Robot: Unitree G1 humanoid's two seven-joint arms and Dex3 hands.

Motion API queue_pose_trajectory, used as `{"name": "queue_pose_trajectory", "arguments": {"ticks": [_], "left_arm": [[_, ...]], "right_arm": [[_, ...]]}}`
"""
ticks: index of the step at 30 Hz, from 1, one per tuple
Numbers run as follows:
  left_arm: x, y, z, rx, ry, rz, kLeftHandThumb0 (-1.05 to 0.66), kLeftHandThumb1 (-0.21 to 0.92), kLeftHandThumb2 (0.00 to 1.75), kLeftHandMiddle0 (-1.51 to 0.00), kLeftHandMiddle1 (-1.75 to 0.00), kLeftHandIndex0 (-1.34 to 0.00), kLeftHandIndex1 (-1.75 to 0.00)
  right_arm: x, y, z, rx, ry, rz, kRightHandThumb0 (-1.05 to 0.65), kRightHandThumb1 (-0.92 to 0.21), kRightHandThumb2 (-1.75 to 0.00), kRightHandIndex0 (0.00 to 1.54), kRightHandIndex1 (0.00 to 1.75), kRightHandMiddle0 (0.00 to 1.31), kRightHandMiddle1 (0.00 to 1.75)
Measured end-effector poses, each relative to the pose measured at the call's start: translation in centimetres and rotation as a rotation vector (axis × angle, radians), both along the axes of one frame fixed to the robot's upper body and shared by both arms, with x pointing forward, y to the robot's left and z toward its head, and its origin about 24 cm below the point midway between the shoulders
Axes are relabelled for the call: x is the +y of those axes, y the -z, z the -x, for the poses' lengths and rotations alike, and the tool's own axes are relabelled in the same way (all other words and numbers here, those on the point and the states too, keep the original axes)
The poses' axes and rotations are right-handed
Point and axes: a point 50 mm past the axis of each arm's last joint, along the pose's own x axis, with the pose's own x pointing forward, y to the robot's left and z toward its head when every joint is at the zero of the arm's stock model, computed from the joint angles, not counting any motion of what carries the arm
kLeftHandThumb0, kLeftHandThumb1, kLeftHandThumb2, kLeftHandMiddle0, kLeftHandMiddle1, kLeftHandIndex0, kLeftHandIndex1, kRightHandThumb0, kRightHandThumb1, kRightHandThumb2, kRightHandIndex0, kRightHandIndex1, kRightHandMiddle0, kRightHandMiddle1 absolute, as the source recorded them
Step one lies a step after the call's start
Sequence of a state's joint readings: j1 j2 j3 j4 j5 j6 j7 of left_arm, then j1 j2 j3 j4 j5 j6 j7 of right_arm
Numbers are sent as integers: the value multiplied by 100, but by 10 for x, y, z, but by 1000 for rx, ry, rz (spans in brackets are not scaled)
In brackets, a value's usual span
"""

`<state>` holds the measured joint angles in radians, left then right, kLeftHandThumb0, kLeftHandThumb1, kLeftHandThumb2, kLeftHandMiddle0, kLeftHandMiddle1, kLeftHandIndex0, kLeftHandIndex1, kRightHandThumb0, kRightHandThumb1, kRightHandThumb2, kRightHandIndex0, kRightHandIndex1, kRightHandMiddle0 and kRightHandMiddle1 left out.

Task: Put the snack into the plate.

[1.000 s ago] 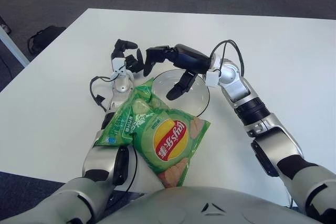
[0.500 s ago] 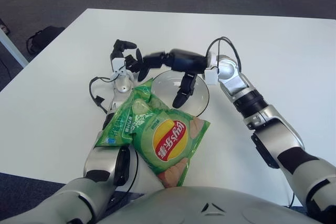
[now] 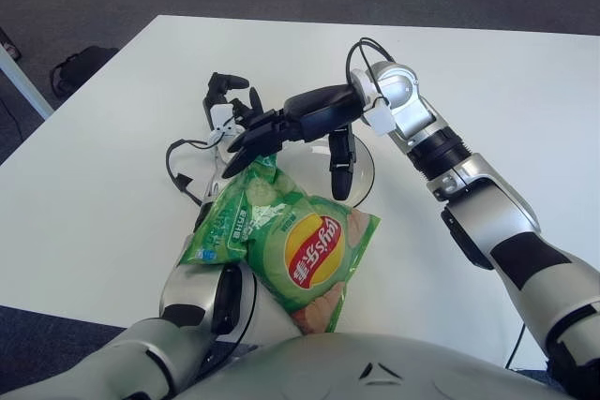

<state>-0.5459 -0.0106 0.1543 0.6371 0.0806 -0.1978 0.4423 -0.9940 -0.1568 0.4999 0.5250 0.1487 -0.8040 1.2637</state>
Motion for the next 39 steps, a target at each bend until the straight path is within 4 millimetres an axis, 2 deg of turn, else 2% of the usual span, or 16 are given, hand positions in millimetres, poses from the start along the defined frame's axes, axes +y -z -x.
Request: {"name": "queue_pose_trajectory", "arguments": {"ticks": [13,25,30,33,34,36,38,39], "left_arm": [[1,1,-1,10,49,3,-45,40,120,-110,-175,-54,-175],[1,0,-2,15,61,-22,-45,41,119,-117,-175,-53,-175],[1,-1,-2,14,64,-22,-45,42,119,-119,-175,-53,-175],[1,-1,-2,12,67,-20,-45,41,120,-122,-175,-54,-175],[1,-1,-2,9,68,-19,-45,41,120,-122,-175,-54,-175],[1,-2,-2,3,68,-20,-45,40,121,-123,-175,-55,-175],[1,-2,-2,-2,68,-20,-46,40,121,-124,-175,-55,-175],[1,-3,-2,-5,68,-20,-46,39,122,-124,-175,-55,-175]], "right_arm": [[1,2,3,-13,-63,101,-74,-52,-58,0,0,0,32],[3,-2,4,3,-60,103,-59,-42,-78,0,0,0,52],[3,-4,5,6,-58,106,-51,-36,-87,7,3,0,70],[3,-6,6,7,-51,100,-40,-31,-97,14,8,0,85],[2,-7,6,7,-45,92,-37,-30,-99,15,13,0,90],[1,-9,7,3,-29,70,-29,-26,-107,7,43,0,104],[0,-9,7,-3,-9,52,-25,-24,-111,3,55,0,110],[-1,-9,8,-2,-1,45,-22,-24,-113,2,72,2,115]]}}
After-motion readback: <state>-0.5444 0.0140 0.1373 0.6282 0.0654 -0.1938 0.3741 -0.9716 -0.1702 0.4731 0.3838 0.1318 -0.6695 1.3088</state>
